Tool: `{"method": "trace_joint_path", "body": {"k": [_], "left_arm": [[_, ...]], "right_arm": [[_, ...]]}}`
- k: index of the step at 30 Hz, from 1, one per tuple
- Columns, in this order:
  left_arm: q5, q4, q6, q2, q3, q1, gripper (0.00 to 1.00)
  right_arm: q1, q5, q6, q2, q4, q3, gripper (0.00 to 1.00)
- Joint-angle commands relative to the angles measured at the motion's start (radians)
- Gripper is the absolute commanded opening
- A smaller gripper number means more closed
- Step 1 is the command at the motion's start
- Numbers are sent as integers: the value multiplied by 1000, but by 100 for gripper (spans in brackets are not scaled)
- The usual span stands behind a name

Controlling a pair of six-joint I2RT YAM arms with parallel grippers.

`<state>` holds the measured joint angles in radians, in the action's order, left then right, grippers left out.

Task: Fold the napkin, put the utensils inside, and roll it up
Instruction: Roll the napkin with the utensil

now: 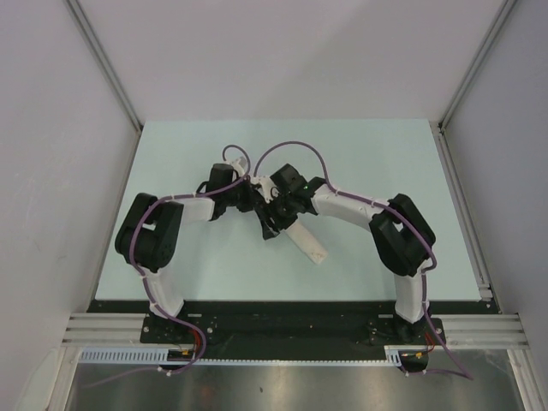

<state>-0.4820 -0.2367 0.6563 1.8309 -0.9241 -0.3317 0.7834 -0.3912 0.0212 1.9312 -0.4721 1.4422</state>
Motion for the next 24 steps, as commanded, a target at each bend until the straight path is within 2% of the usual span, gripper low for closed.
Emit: {"method": "trace_joint_path", "body": {"k": [1, 3, 6, 7, 9, 10, 13, 16, 24], "left_arm": [[-21, -10, 19, 7, -38, -9, 0], [-23, -12, 23, 8, -41, -9, 1], [-30, -10, 25, 10, -47, -9, 12], [-32, -12, 26, 8, -48, -9, 20], [-33, -9, 25, 10, -53, -9, 28], [-33, -9, 25, 8, -56, -9, 37], [-20, 5, 17, 2, -61, -7, 52], [-10, 26, 6, -12, -64, -3, 59], [14, 63, -15, -53, -53, 31, 64]], "right_arm": [[-13, 90, -41, 58, -23, 34, 61], [-21, 109, -40, 75, -25, 35, 60], [-33, 133, -33, 83, -26, 34, 60], [-36, 146, -30, 84, -26, 32, 60], [-47, 155, -27, 84, -28, 29, 60], [-52, 164, -27, 83, -26, 26, 59], [-65, 173, -27, 77, -28, 21, 59], [-79, 186, -29, 74, -31, 21, 59], [-102, 206, -38, 52, -43, 23, 59]]}}
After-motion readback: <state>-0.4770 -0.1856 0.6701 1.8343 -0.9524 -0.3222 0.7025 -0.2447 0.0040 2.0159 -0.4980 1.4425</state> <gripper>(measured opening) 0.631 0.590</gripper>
